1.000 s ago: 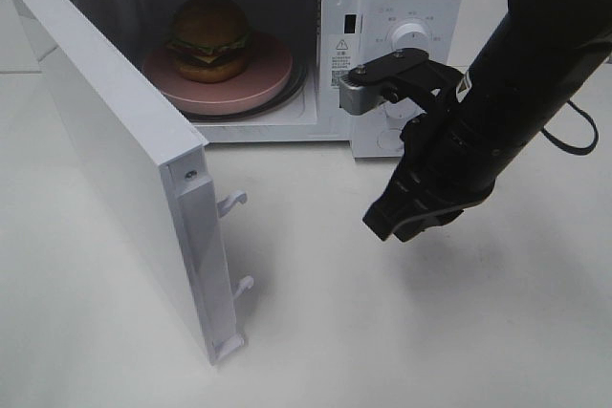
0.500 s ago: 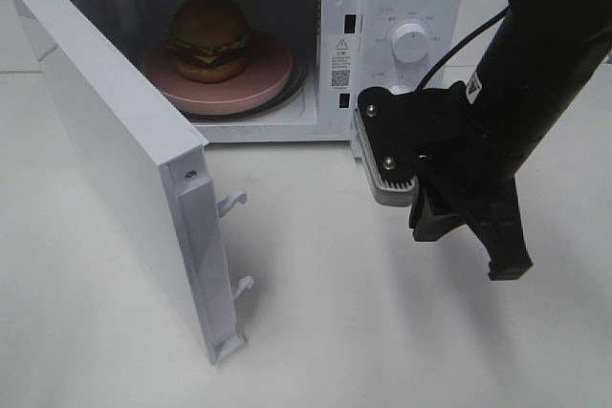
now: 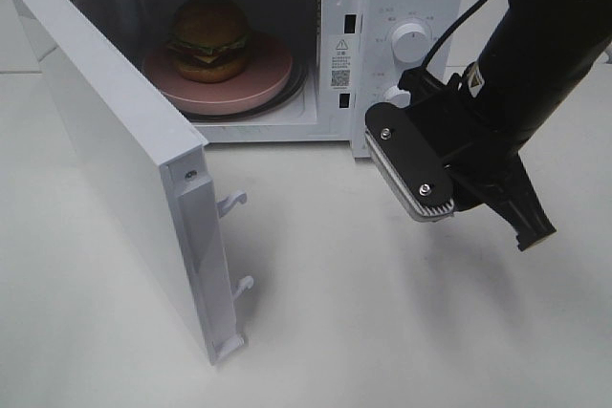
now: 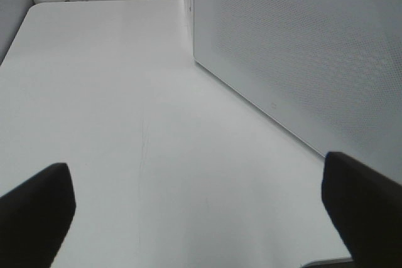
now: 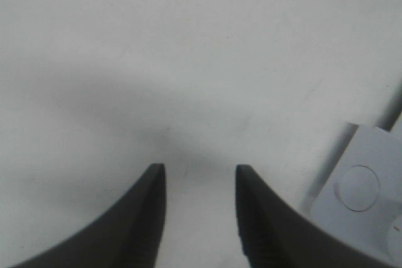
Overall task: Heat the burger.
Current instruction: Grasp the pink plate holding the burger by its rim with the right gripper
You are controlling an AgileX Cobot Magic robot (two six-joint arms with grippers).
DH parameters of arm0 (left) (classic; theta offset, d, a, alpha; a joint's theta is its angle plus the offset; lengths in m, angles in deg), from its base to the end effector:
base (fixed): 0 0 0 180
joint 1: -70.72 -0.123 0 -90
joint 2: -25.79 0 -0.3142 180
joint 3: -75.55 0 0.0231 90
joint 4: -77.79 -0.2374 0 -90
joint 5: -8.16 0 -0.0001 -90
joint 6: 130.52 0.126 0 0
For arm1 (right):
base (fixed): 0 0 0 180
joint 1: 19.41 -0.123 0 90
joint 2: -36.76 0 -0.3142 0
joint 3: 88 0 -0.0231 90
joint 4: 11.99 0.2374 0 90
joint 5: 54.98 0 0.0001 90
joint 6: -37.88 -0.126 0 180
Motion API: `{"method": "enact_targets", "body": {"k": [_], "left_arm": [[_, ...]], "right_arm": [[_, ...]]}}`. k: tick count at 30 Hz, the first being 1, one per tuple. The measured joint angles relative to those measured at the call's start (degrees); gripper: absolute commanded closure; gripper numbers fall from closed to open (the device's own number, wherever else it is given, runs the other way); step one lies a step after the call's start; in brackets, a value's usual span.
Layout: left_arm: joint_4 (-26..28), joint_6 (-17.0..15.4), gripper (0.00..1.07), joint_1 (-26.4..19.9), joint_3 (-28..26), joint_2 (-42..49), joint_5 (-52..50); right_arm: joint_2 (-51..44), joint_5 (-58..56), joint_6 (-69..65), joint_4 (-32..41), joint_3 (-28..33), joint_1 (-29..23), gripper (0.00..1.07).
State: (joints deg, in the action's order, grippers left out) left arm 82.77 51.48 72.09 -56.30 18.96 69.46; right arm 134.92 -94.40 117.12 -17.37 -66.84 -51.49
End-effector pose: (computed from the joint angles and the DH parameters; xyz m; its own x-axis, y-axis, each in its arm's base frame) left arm -0.0183 -0.0092 0.2600 -0.4418 0.0037 -0.8971 0.0891 0.9952 -0.0398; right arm 0.2655 0.1576 0.2208 0.4177 -0.9085 0.0132 -0.8426 -0.3927 -0.3686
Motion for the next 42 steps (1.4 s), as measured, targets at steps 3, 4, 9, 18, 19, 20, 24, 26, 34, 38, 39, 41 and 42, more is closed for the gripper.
{"method": "enact_targets", "body": {"k": [3,4,9,18,19,20,24,26,34,38,39,41,42], "left_arm": [[0.0,0.0,0.07,0.0,0.0,0.0,0.0],[0.0,0.0,0.07,0.0,0.0,0.0,0.0],[0.0,0.0,0.07,0.0,0.0,0.0,0.0],[0.0,0.0,0.07,0.0,0.0,0.0,0.0],[0.0,0.0,0.07,0.0,0.0,0.0,0.0],[0.0,0.0,0.07,0.0,0.0,0.0,0.0],[0.0,0.0,0.07,0.0,0.0,0.0,0.0],[0.0,0.0,0.07,0.0,0.0,0.0,0.0],[0.0,0.0,0.07,0.0,0.0,0.0,0.0],[0.0,0.0,0.07,0.0,0.0,0.0,0.0],[0.0,0.0,0.07,0.0,0.0,0.0,0.0],[0.0,0.0,0.07,0.0,0.0,0.0,0.0],[0.0,0.0,0.07,0.0,0.0,0.0,0.0]], "right_arm": [[0.0,1.6,-2.06,-0.92,-0.92,0.0,0.27],[0.0,1.95,-2.86,-0.97,-1.32,0.0,0.17],[0.11,3.84,-7.68,-1.09,-3.61,0.0,0.1],[3.61,7.62,-8.77,-2.12,-8.02,-2.58,0.12],[3.61,7.62,-8.77,-2.12,-8.02,-2.58,0.12],[4.53,8.37,-8.77,-2.46,-9.34,-3.27,0.12],[6.53,8.77,-9.11,-2.81,-11.29,-3.84,0.13],[8.37,9.63,-9.22,-3.09,-13.12,-3.9,0.13],[12.83,11.86,-10.03,-3.67,-17.42,-4.58,0.14],[14.55,12.78,-10.14,-3.84,-19.02,-4.58,0.14],[15.76,13.35,-10.43,-3.9,-20.45,-4.58,0.14],[16.44,13.52,-10.71,-3.95,-21.2,-4.58,0.14],[17.93,14.04,-11.23,-4.01,-22.57,-4.58,0.15]]}}
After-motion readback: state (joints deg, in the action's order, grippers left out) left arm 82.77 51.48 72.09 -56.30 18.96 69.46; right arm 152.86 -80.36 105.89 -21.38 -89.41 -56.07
